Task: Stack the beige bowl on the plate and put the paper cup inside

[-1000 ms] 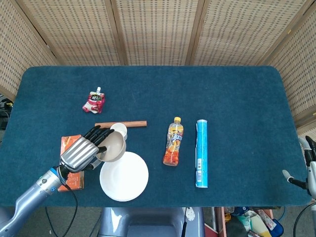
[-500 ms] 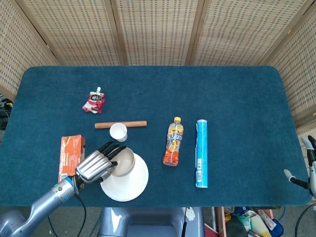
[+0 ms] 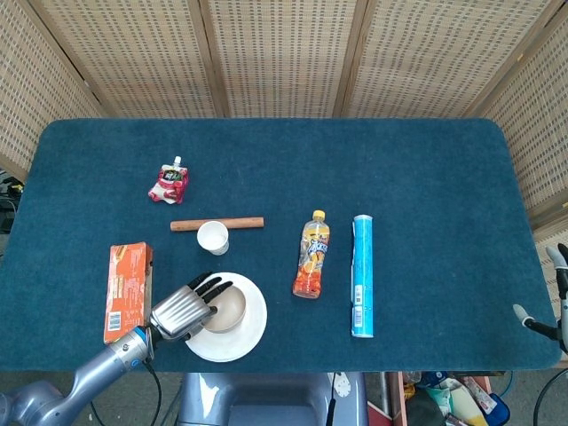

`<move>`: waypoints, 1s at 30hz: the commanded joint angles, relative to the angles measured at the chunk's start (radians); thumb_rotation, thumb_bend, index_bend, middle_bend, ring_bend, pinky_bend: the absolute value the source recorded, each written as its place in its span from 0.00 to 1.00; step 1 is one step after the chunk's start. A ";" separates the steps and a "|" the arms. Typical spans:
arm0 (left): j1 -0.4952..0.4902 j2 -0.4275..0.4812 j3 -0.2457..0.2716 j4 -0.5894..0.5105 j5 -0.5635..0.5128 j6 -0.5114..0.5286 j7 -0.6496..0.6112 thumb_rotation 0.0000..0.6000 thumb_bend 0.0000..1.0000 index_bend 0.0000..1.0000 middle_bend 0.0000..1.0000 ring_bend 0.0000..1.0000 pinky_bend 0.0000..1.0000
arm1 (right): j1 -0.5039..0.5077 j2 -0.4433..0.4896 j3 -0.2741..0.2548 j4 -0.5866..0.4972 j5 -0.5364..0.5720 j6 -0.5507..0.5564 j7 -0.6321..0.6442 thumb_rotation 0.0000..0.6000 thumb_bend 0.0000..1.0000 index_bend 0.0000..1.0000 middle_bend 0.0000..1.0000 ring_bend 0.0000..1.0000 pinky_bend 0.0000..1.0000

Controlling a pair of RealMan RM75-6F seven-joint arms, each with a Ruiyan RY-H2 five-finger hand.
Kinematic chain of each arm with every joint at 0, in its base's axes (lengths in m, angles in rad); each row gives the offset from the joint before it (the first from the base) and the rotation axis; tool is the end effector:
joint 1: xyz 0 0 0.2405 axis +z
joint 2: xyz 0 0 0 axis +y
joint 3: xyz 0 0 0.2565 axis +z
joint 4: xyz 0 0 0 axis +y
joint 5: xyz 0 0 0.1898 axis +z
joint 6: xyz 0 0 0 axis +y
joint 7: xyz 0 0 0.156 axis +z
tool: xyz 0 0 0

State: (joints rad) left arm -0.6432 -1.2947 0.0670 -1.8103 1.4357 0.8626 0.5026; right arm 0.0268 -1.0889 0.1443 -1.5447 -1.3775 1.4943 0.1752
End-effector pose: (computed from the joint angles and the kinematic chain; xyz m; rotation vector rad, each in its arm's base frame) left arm -0.1616 0.2435 0.0130 -2.3572 -0.6734 -0.6933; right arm -0.3354 -0.1890 0.2190 1.1455 -0.9498 0.9474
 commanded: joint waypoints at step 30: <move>0.004 0.047 -0.046 -0.033 -0.011 0.096 -0.035 1.00 0.15 0.34 0.00 0.00 0.00 | -0.004 0.001 0.002 -0.003 -0.007 0.010 0.006 1.00 0.18 0.00 0.00 0.00 0.00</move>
State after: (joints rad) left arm -0.6422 -1.2703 0.0393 -1.8292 1.4189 0.9375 0.4909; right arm 0.0225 -1.0877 0.1460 -1.5478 -1.3842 1.5040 0.1811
